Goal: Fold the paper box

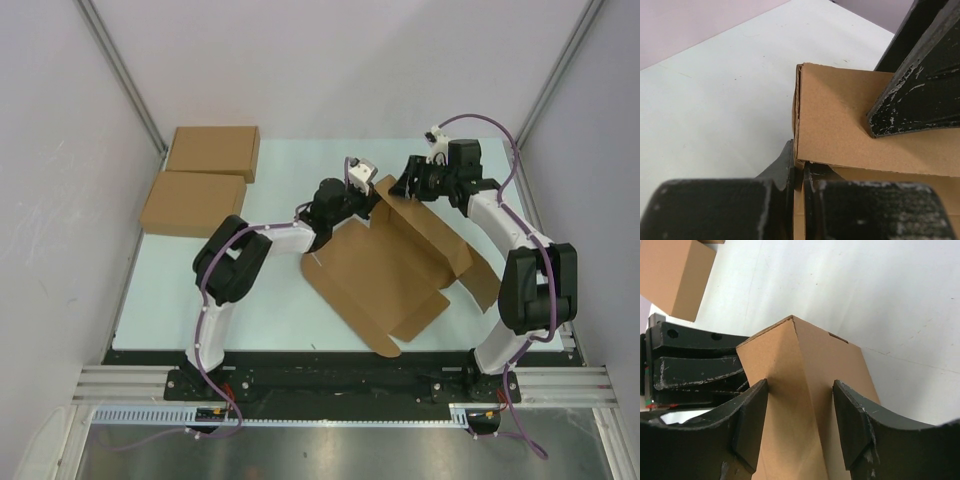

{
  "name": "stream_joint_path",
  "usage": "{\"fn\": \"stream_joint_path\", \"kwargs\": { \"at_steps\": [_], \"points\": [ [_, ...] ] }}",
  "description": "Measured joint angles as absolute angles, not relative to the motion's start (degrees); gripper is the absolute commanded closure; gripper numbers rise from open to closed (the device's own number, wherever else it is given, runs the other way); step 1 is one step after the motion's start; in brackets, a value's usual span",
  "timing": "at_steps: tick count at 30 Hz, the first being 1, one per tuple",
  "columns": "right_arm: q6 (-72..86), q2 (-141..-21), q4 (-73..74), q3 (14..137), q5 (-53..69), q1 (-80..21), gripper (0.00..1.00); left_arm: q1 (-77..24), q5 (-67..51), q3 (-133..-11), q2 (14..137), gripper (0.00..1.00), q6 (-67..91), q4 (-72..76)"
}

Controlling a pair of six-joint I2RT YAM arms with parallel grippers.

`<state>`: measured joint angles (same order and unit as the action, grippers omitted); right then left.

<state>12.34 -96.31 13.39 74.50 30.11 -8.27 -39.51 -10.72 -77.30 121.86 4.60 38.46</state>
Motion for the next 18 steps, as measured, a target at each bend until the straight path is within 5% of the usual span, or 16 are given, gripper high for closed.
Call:
{"fn": "stream_joint_path", "kwargs": {
  "at_steps": [9,18],
  "points": [
    [11.9,-95.9,13.6,74.9,25.5,-10.1,0.39,-41.4,1.5,-73.2,119.7,1.0,4.7,40.9],
    [11.3,-99.6,14.5,79.1,25.7,-12.1,0.5,-42.4,12.1,-70.0,116.2,0.99,4.6,38.2]
  ]
}}
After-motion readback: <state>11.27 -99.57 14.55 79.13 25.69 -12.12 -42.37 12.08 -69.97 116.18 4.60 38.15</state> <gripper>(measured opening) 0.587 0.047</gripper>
